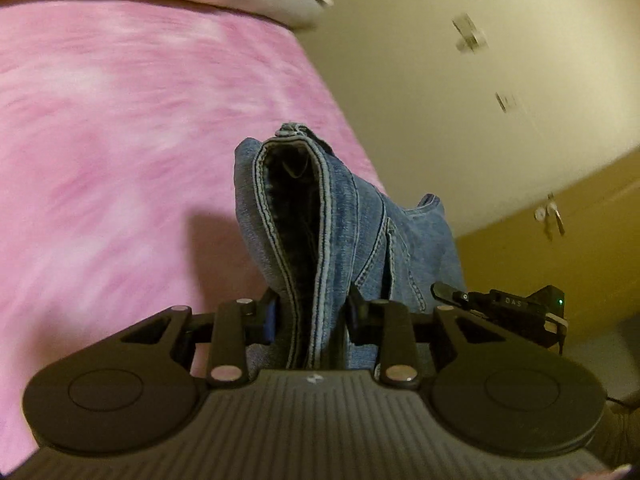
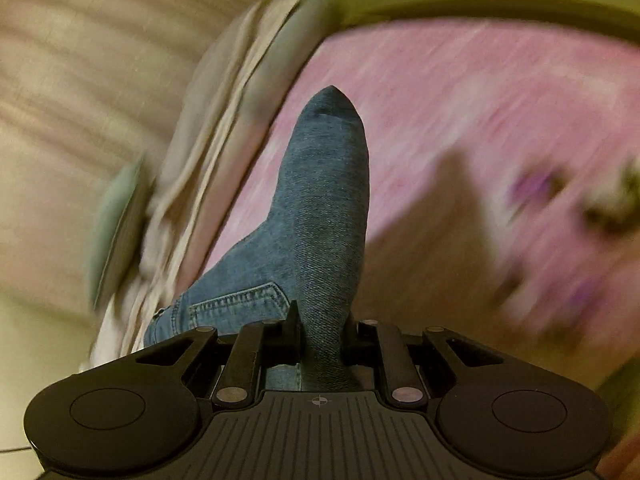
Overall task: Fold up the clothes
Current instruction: 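Lift and carry the folded jeans across the blanket with both tools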
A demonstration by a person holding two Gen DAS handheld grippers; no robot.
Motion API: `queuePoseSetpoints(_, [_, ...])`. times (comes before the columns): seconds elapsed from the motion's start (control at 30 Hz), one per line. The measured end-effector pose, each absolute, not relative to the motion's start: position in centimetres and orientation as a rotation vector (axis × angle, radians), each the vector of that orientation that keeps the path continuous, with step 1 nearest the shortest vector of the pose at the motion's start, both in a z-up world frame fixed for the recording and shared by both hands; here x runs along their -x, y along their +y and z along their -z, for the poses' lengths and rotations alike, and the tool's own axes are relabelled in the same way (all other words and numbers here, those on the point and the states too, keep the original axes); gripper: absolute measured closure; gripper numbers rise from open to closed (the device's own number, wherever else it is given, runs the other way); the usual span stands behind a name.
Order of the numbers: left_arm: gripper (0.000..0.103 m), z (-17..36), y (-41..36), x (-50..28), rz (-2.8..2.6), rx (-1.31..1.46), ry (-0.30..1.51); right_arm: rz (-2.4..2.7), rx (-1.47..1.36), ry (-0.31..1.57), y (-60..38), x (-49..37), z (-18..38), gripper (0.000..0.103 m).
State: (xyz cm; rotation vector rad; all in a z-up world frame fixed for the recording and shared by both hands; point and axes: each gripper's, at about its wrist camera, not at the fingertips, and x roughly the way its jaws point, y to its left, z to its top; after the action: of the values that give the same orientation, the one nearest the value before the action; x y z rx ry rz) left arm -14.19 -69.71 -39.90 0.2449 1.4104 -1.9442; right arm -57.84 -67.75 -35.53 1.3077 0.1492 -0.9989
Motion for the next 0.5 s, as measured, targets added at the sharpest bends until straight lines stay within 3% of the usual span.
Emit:
queuePoseSetpoints(0.23, [0.077,40.2,-83.4,22.6,2.043,-0.344,1.365,1.128,-1.348,0.002,-75.8,64.4,37.7,0.088])
queuePoseSetpoints(0.5, [0.076,42.5,-90.9,24.4,2.015,-0.35,1.36,1.126,-1.349,-0.024,-84.0,66.4,40.8,0.088])
